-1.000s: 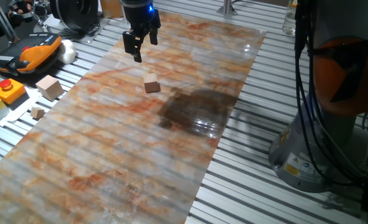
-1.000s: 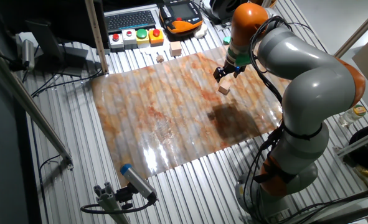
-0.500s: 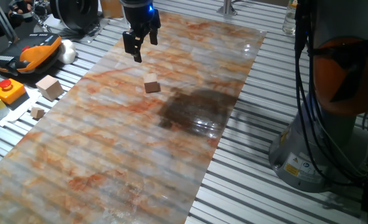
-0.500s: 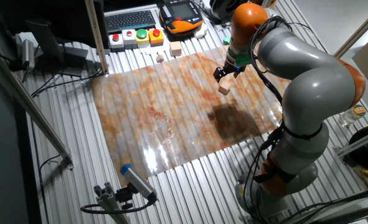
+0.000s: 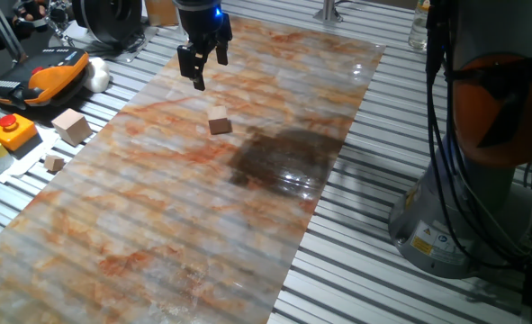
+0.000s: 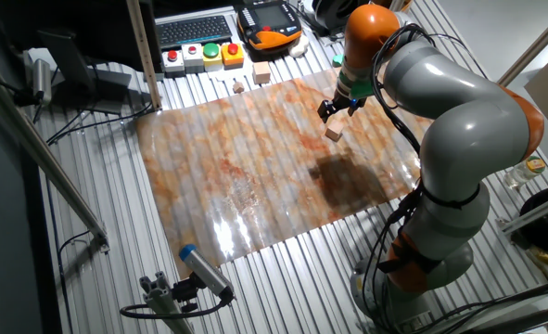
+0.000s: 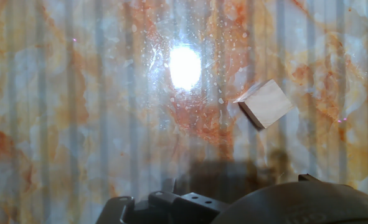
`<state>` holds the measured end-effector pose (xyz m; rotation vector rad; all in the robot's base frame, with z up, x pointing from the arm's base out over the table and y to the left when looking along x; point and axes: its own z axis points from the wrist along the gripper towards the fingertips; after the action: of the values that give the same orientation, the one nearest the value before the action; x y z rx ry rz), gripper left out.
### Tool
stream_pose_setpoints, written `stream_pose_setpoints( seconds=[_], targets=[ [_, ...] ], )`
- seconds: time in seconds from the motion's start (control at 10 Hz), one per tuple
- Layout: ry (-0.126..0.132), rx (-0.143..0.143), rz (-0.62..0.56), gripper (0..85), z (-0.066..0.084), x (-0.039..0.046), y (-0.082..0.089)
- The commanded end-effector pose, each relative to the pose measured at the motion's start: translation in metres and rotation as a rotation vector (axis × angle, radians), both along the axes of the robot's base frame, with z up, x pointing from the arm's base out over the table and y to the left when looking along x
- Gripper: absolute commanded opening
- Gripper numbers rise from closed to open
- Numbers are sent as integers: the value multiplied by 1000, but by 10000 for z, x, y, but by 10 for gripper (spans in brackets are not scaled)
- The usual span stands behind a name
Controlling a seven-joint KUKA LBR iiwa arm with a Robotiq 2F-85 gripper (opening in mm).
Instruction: Hold a small block with the gripper and sweep it from left to right on the table
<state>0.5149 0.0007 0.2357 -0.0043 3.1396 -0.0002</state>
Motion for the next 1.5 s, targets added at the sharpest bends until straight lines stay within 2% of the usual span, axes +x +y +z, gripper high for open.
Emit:
stream_pose_setpoints(
  seconds=[0.0, 0.1, 0.2, 0.4, 0.8, 1.0, 1.4],
  targets=[
    [-40, -56, -263, 0, 1, 0, 0],
    [-41, -34, -274, 0, 1, 0, 0],
    [-42, -48, -262, 0, 1, 0, 0],
    [-49, -46, -261, 0, 0, 0, 0],
    [-39, -43, -255, 0, 0, 0, 0],
    [-42, -48, -256, 0, 0, 0, 0],
    [-43, -39, -248, 0, 0, 0, 0]
  ],
)
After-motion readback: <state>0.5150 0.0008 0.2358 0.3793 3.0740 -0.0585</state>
